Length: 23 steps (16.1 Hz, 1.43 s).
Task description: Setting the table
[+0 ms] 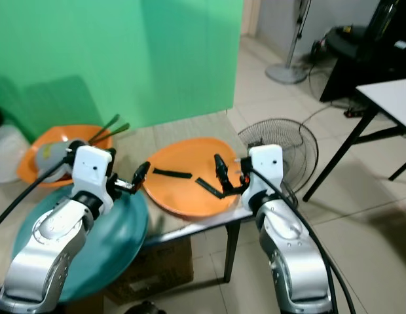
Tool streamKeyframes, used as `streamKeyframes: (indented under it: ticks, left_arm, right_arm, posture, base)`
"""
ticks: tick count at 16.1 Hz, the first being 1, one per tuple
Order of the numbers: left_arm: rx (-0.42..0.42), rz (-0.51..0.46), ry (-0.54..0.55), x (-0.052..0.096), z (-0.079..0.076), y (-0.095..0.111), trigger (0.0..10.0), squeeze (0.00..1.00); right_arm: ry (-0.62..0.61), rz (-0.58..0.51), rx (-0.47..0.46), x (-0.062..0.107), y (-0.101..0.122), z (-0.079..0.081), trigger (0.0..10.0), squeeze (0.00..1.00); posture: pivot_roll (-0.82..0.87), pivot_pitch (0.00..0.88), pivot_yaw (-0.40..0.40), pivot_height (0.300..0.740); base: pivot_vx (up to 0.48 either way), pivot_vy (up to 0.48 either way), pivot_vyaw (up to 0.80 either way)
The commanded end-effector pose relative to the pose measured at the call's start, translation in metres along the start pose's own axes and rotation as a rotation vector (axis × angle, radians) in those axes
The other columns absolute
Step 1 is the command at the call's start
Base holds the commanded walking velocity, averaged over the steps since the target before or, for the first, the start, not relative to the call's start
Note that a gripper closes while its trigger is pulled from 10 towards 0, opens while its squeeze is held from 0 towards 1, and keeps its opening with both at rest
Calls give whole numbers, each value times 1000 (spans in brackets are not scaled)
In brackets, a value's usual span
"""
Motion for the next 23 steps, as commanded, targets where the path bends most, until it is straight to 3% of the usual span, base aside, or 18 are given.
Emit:
streamKeyframes:
  ticks: [1,5,6,7,9,11,12,15,19,20,23]
  left_arm:
    - [-14,-6,-18,-5,1,2,10000,0]
    - [-11,34,-87,-26,7,-4,10000,0]
    - [22,50,-109,-37,14,-6,10000,549]
    - [50,78,-96,-47,23,-9,10000,1000]
    - [48,106,-69,-60,36,-12,10000,1000]
    - [52,152,-27,-72,51,-18,10000,749]
    - [89,175,-43,-78,55,-21,10000,0]
    - [198,186,-117,-83,54,-21,10000,0]
    - [213,189,-149,-88,54,-21,10000,0]
    - [216,196,-183,-89,50,-21,10000,0]
    - [244,230,-207,-91,47,-26,10000,0]
  right_arm:
    - [-30,37,-16,-3,-4,-8,10000,1000]
    - [10,89,-67,-20,-9,-11,10000,1000]
    - [47,86,-126,-28,-8,-10,10000,1000]
    - [60,94,-157,-36,-8,-12,10000,1000]
    - [89,120,-197,-45,-10,-12,10000,1000]
    - [117,183,-210,-57,-18,-14,10000,1000]
    - [122,242,-225,-64,-23,-16,10000,0]
    - [167,323,-374,-70,-27,-12,10000,0]
    - [203,366,-434,-70,-30,-11,10000,0]
    - [259,417,-503,-66,-32,-5,10000,0]
    - [298,495,-572,-61,-36,1,10000,0]
  posture:
    - [88,0,47,740]
    - [66,0,49,740]
    - [58,0,52,740]
    - [52,0,50,740]
    - [47,0,45,740]
    - [42,0,43,740]
    - [40,0,41,740]
    - [44,0,27,740]
    - [50,0,15,740]
    - [51,0,13,740]
    - [47,0,19,740]
  base:
    - [0,0,0]
    - [0,0,0]
    - [0,0,0]
    - [0,0,0]
    - [0,0,0]
    - [0,0,0]
    - [0,0,0]
    - [0,0,0]
    - [0,0,0]
    - [0,0,0]
    - [0,0,0]
Point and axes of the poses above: a point about 5 cm out from each wrist's last joint towards the gripper, its own x axis pointing back from the gripper into the wrist, its own y axis along the axis of the wrist's last joint, z = x × y, the point moved 2 cm from there along -x, pointing out of the wrist towards the gripper, and after that the axes turned 5 degrees about x, right-handed, at the moved point
